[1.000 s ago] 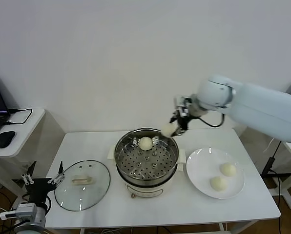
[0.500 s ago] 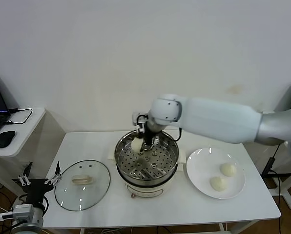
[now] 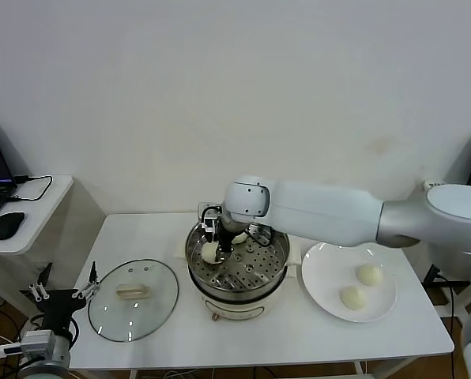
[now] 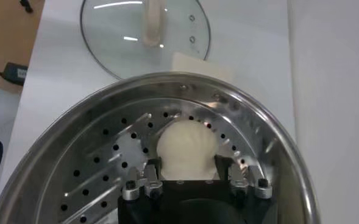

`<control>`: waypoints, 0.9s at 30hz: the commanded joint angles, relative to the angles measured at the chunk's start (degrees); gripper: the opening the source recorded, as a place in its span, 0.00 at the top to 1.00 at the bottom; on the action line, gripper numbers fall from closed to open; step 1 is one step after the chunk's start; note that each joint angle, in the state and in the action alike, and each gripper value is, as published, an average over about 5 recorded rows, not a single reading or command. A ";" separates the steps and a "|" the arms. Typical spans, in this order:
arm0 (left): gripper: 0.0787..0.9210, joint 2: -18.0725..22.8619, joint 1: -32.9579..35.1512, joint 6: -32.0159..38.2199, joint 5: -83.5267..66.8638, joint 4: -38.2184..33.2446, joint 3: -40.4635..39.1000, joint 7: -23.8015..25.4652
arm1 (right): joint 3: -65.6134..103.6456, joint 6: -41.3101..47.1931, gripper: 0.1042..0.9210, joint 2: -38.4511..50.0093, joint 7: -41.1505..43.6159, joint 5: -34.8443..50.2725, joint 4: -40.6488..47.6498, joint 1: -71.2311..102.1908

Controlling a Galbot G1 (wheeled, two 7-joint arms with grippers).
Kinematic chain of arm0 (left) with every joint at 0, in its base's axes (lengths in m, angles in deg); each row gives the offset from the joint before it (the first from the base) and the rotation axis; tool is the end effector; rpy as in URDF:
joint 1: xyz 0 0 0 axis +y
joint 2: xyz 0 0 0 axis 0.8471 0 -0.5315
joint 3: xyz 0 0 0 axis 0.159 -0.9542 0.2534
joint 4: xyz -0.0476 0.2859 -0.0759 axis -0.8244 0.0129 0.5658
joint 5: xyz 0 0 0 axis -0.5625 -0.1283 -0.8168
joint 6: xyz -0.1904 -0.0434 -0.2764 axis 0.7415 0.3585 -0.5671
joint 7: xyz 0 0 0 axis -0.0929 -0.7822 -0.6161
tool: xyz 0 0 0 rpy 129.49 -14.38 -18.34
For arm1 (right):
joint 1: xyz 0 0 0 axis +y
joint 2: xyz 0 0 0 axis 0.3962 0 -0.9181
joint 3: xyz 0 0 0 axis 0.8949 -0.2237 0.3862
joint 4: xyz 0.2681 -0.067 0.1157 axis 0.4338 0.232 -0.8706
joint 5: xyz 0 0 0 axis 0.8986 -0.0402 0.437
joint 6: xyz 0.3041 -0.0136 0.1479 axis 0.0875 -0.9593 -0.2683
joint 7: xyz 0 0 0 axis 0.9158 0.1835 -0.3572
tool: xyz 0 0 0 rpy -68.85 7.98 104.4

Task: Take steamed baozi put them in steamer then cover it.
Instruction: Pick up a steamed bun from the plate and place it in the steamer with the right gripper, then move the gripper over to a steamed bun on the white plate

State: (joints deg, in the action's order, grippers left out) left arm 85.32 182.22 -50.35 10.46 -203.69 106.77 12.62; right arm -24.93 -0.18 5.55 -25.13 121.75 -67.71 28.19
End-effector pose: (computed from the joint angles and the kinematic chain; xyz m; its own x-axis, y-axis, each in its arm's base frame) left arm 0.1817 0.1065 -0.2178 -0.9688 -0.2394 0.0641 -0.2136 0.9377 0.2742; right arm 0.4435 0.1927 -0.1021 -0.2060 -0.3170 0.9258 -0.9643 -0.0952 -0.2471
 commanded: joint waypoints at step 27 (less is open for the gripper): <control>0.12 -1.16 0.27 -0.12 0.09 -1.50 -1.03 0.09 | -0.19 -24.47 0.12 50.35 27.10 -28.62 -21.11 -8.61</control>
State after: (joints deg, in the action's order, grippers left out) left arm 84.16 182.47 -50.47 10.56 -205.21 105.77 12.71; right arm -25.89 -19.50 41.72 -2.74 101.60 -83.62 17.23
